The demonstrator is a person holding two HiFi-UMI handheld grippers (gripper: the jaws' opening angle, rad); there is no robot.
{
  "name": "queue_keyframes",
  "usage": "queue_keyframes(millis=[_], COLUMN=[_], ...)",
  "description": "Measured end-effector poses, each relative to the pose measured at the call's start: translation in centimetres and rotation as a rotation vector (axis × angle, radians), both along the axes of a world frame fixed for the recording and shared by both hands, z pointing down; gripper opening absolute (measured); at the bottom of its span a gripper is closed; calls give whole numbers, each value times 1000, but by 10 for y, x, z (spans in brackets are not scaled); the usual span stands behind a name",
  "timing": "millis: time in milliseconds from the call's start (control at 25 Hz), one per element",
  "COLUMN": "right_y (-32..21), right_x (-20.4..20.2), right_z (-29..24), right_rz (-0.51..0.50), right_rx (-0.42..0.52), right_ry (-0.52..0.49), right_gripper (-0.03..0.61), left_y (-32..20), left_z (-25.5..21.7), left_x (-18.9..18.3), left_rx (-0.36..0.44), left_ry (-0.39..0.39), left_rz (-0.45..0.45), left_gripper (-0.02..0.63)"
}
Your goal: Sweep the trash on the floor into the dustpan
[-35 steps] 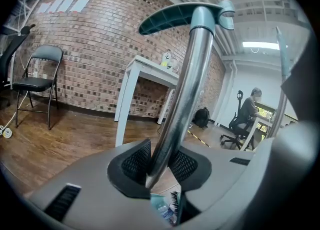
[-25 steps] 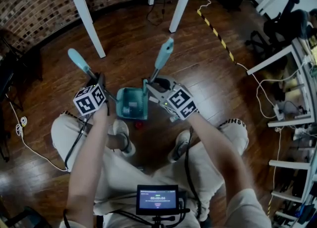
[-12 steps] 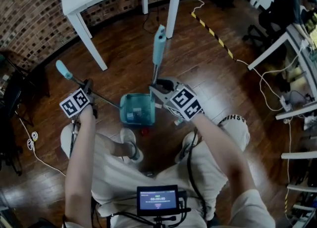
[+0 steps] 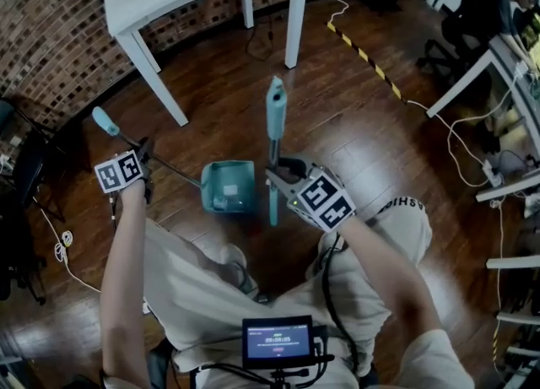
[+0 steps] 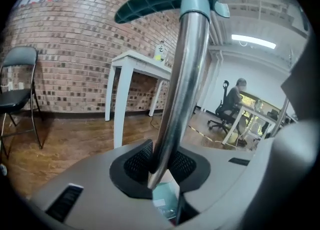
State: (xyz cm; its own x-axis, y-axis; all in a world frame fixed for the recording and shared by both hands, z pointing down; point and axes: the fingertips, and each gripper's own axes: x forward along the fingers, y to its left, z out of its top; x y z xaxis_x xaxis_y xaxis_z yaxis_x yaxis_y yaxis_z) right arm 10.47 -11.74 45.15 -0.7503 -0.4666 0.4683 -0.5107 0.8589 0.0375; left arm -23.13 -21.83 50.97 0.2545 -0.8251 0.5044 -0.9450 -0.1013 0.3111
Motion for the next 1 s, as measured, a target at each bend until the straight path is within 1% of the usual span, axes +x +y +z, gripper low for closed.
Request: queue_keyframes(millis=[80,240,320,400,480,680,760,880,1000], right_y=[10,26,36,45,52,74,80,83,83], right_x=[-2,-8,-11,-17,-23,-35,-39,-44,-53], right_z=[11,36,51,65,78,112,121,130,129], right_rz=[-10,-31,-40,-48,-52,-69,-53,22,83], right_rx=[-19,-48,-68,-85,-99,-133,-160,-205,-194], right_ry=[26,86,121,153,179,245,239,198,141], right_gripper=[100,100,100,100,100,100,100,100,100], left_y=[4,-3,-3,-2,-1,4,8,11,16], left_z=[2,-13,-15,-12,-8,1,7,12,9], left_x=[-6,-13,-3,7,18,47,56,67,79], left_rx=[1,37,36,15,-5,-15,-32,-38,-16], left_ry=[-31,-59,-73,-100,-127,-209,-221,-241,-251], left_rz=[35,83,128,169,196,273,302,323,327], left_gripper=[60,63,63,63,63,52,52,52,52])
